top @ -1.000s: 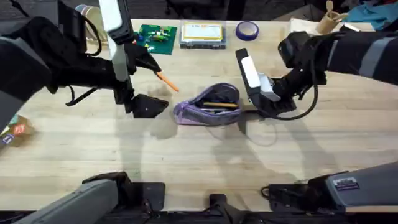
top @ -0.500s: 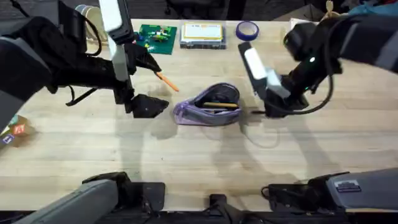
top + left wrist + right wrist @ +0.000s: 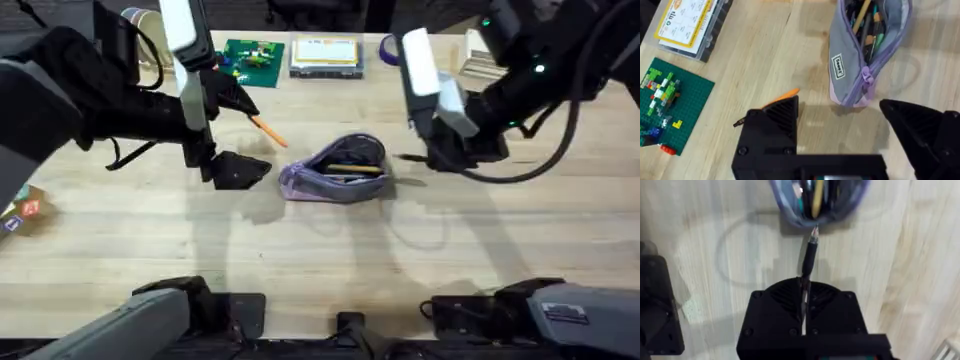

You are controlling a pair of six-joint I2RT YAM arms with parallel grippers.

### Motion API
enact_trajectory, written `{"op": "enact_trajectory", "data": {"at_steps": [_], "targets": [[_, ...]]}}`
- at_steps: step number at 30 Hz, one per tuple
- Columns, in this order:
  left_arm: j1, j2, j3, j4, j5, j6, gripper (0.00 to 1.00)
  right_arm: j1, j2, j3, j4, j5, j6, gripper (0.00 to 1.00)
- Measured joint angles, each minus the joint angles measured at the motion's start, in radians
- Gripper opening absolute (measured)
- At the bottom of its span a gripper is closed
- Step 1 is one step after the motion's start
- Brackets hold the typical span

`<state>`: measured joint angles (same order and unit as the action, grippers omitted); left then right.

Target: Unzip the bag, pick up the pens from the table one at a time and place them inside, then zip the bag closed.

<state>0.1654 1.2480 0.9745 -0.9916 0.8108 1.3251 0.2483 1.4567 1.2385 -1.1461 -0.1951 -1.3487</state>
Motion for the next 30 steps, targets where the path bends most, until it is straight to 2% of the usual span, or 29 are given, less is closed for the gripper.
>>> {"op": "enact_trajectory", "data": {"at_steps": [5,15,23,26,29,30], "targets": [[0.000,0.000,0.000,0.000,0.000,0.000,0.993,0.113,0.000,0.001,0.015,0.000,0.011,0.032],[0.000,0.000,0.000,0.000,0.000,0.000,0.993,0.309,0.010,0.001,0.174,-0.001,0.079,0.032],[0.000,0.000,0.000,0.000,0.000,0.000,0.993,0.372,0.110,0.003,0.241,-0.002,0.096,0.033],[0.000,0.000,0.000,0.000,0.000,0.000,0.993,0.378,0.164,0.003,0.326,-0.007,0.097,0.033],[0.000,0.000,0.000,0.004,0.000,0.000,0.993,0.378,0.187,0.003,0.390,-0.039,0.097,0.033],[0.000,0.000,0.000,0.012,0.000,0.000,0.994,0.382,0.200,0.003,0.430,-0.096,0.097,0.033]]}}
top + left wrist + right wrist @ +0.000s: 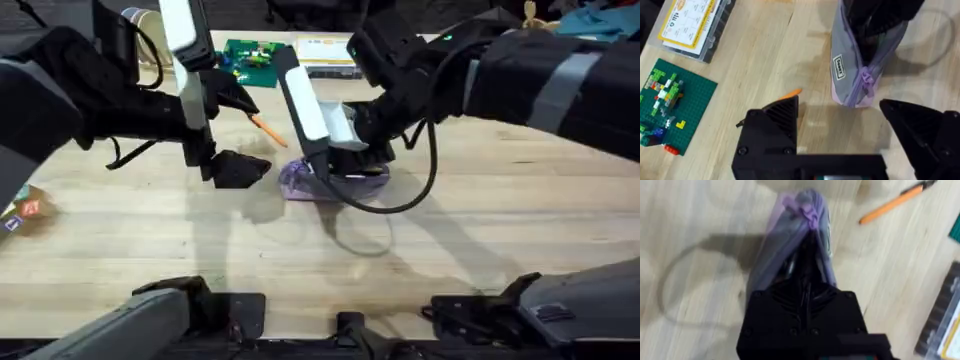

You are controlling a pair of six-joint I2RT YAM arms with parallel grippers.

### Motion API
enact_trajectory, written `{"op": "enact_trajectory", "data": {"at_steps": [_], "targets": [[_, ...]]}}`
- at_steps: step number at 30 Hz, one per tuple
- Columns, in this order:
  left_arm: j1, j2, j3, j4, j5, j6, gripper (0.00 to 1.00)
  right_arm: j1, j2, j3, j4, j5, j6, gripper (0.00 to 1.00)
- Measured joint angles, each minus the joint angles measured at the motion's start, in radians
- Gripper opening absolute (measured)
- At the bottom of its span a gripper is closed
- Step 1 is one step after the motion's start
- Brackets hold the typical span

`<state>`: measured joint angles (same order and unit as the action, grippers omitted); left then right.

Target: Unzip the bag, pick up the pens from the table one at a time and place them inside, then zip the bag closed.

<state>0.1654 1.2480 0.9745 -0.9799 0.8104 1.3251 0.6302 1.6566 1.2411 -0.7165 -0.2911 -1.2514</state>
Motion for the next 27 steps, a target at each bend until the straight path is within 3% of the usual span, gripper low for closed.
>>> {"op": "enact_trajectory", "data": {"at_steps": [8,10,15,16,27], "targets": [[0.000,0.000,0.000,0.002,0.000,0.000,0.993,0.019,0.009,0.000,-0.002,-0.071,0.009,0.054],[0.000,0.000,0.000,0.004,0.000,0.000,0.993,0.022,0.016,0.000,-0.006,-0.074,0.016,0.230],[0.000,0.000,0.000,0.004,0.000,0.000,0.993,0.026,0.027,0.000,-0.009,-0.076,0.017,0.936],[0.000,0.000,0.000,0.004,0.000,0.000,0.994,0.026,0.027,0.000,-0.008,-0.076,0.017,0.981],[0.000,0.000,0.000,0.004,0.000,0.000,0.993,0.027,0.027,0.000,-0.009,-0.061,0.018,0.997]]}}
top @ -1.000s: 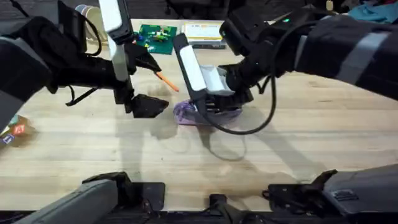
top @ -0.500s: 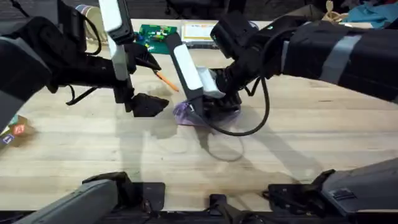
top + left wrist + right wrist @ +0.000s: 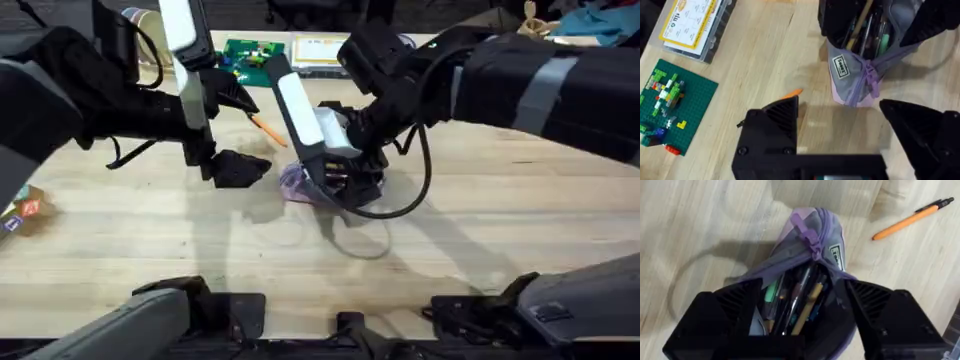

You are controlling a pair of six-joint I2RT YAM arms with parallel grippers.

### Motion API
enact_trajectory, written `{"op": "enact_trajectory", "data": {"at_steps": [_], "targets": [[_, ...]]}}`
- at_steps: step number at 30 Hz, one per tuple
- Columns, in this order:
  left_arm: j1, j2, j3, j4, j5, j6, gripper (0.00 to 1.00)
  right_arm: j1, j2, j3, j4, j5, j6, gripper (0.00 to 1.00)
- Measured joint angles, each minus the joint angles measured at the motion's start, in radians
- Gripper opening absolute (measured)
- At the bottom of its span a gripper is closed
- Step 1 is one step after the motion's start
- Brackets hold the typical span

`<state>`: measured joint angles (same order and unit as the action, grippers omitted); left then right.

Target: Unzip the bag, pick up the pens from the table one at a time and place them inside, then zip the bag closed.

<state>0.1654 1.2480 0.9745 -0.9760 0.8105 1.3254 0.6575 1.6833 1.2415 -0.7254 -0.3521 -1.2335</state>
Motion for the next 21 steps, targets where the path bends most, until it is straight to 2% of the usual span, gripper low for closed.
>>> {"op": "enact_trajectory", "data": {"at_steps": [8,15,21], "targets": [[0.000,0.000,0.000,0.000,0.000,0.000,0.993,0.003,-0.038,0.000,-0.006,0.036,0.019,0.998],[0.000,0.000,0.000,-0.007,0.000,0.000,0.993,0.003,-0.180,0.000,-0.008,0.045,0.092,0.998],[0.000,0.000,0.000,0.001,-0.004,-0.003,0.993,0.003,-0.268,0.000,-0.009,0.066,0.219,0.997]]}}
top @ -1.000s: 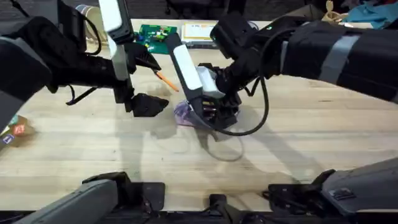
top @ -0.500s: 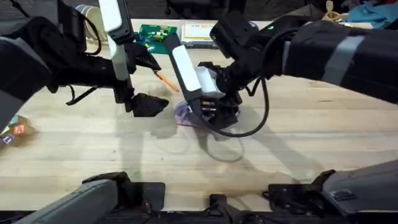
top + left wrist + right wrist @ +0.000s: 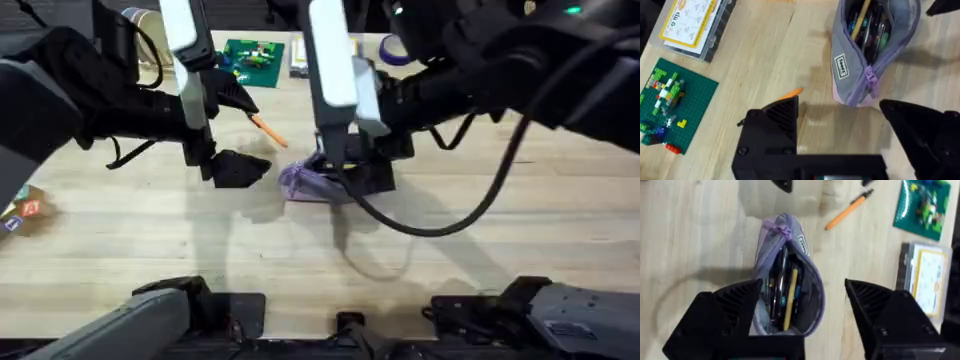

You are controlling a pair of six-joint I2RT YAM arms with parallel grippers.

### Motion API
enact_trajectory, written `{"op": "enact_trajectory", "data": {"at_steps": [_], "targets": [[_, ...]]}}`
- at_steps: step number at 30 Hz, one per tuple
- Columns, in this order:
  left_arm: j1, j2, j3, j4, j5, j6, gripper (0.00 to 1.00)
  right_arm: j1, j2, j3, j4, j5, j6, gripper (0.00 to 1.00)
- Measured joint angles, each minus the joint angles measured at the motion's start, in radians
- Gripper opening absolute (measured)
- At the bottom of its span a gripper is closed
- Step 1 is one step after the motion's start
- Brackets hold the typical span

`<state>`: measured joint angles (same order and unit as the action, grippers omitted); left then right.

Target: Unzip the bag, pick up the pens from the table one at a time and place them inside, then zip the bag closed.

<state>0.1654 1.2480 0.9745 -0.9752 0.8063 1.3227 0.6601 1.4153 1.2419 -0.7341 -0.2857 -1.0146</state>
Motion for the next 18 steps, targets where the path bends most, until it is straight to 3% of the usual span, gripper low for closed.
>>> {"op": "enact_trajectory", "data": {"at_steps": [4,8,11,14,18], "targets": [[0.000,0.000,0.000,0.026,-0.021,-0.053,0.993,0.000,-0.051,0.000,-0.002,0.030,0.140,0.998],[0.000,0.000,0.000,0.128,-0.033,-0.219,0.993,0.000,-0.108,0.000,-0.003,0.069,0.265,0.998],[0.000,0.000,0.000,0.232,-0.065,-0.407,0.993,0.000,-0.144,0.000,-0.003,0.088,0.319,0.998],[0.000,0.000,0.000,0.326,-0.141,-0.650,0.993,0.000,-0.168,0.000,-0.004,0.098,0.346,0.998],[0.002,0.000,0.000,0.370,-0.233,-0.967,0.993,0.000,-0.179,0.000,-0.004,0.106,0.364,0.997]]}}
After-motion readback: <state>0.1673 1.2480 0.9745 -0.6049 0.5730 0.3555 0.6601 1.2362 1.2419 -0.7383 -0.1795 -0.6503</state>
